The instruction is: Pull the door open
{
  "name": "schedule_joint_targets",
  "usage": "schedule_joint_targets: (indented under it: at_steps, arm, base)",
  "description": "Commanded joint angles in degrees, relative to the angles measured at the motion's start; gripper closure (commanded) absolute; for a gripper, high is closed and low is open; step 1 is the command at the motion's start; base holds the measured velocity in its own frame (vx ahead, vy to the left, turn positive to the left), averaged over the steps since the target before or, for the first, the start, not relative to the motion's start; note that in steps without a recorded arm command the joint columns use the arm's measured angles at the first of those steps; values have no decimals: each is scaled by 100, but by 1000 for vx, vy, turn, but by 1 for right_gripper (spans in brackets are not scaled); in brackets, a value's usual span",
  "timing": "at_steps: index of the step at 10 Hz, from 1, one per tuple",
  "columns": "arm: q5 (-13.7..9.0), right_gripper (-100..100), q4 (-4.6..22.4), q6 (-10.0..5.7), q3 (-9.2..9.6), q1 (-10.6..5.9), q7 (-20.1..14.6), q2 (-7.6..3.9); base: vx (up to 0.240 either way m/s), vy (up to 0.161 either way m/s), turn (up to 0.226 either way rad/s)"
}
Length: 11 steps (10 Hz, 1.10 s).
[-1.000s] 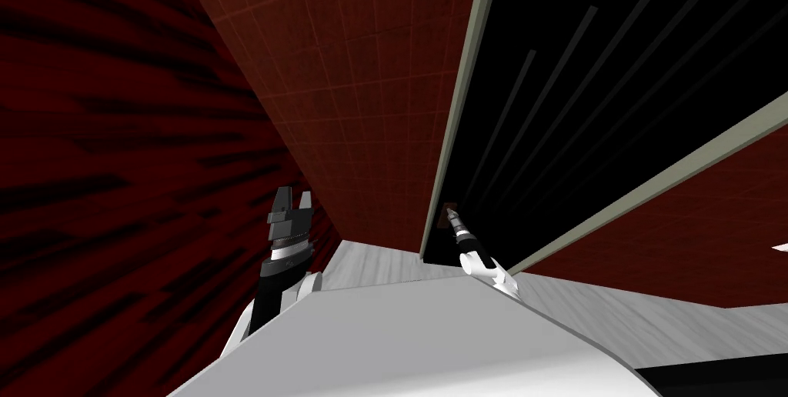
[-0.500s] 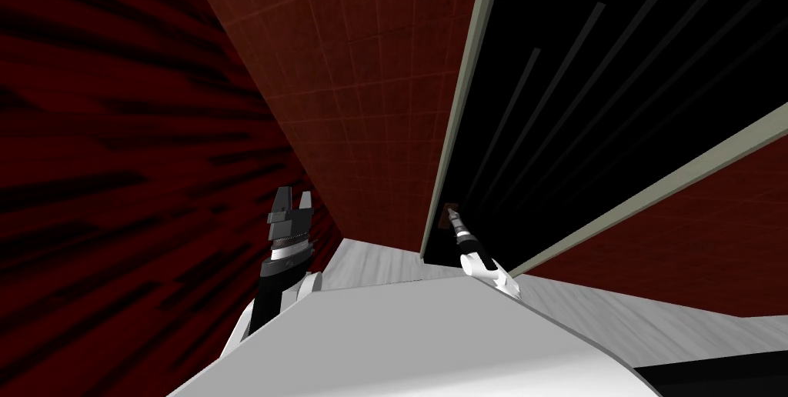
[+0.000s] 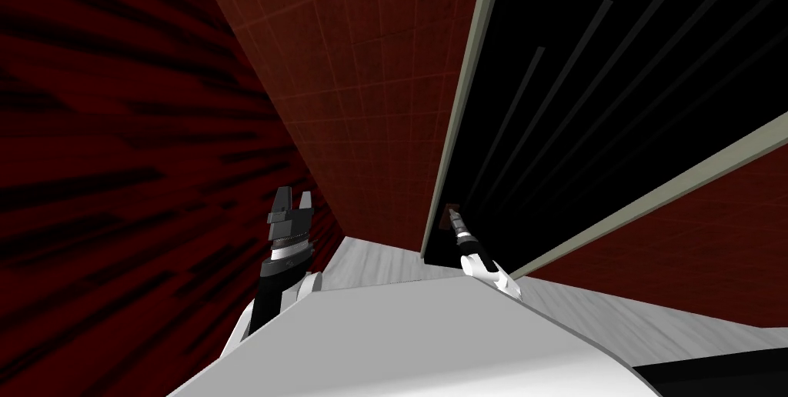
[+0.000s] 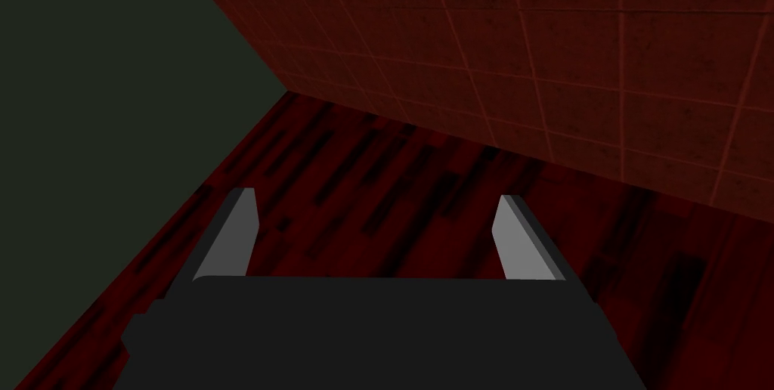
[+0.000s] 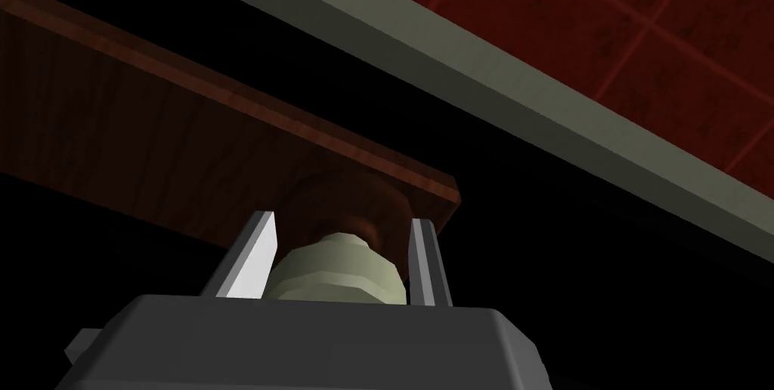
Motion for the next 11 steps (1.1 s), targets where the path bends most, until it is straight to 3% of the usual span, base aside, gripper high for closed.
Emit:
schedule_joint_targets:
  at_steps: [1, 11]
  arm:
    - [-13, 100, -47, 7, 7, 40, -286, 25]
    - [-75, 100, -218, 4, -42, 228, -1654, 81]
  base:
    - [-22, -12, 34]
    - [-20, -9, 38]
